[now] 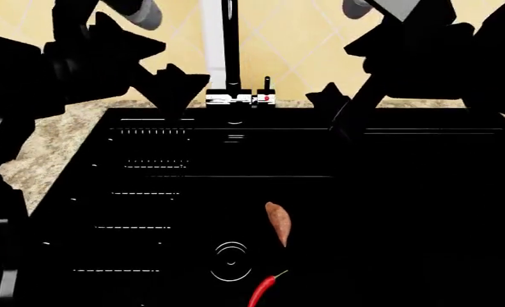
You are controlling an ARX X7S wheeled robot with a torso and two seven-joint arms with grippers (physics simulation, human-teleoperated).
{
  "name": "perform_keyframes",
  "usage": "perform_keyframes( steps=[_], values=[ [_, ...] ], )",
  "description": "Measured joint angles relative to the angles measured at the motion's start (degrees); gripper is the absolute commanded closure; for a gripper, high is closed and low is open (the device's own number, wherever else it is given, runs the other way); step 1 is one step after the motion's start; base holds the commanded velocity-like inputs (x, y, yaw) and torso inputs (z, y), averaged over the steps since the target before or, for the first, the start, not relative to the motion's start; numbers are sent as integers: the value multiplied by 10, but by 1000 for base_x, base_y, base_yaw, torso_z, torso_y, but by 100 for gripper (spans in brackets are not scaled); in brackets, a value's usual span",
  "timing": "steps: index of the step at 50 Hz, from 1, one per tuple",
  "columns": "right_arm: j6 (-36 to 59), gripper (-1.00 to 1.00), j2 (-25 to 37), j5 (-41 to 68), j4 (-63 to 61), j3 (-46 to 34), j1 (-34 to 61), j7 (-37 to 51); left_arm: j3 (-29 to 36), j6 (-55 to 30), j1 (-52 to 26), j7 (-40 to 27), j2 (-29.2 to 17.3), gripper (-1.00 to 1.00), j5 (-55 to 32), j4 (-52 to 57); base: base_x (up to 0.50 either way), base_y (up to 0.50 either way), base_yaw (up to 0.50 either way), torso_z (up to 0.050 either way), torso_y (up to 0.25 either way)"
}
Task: Pick up the fruits and vegetables and place them in the sink. Turn on the sink faucet to wash them. Then turn the sink off and put them in the tray.
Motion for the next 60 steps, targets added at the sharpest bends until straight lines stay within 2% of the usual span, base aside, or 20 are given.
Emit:
perform_keyframes(
  steps=[13,32,45,60],
  values=[
    [25,-100,26,19,-67,-7,-7,-28,66,-54,24,73,-45,-100,-56,116,0,0,0,0,0],
    [-6,-100,23,8,-67,6,-28,-17,92,-57,41,94,-59,-100,-86,184,0,0,0,0,-250],
    [-1,-100,-27,101,22,40,-36,81,85,-71,33,92,-55,-100,-98,193,0,0,0,0,-38],
    [16,-100,-95,228,111,39,-87,155,76,-74,25,82,-48,-100,-107,193,0,0,0,0,0]
  ],
)
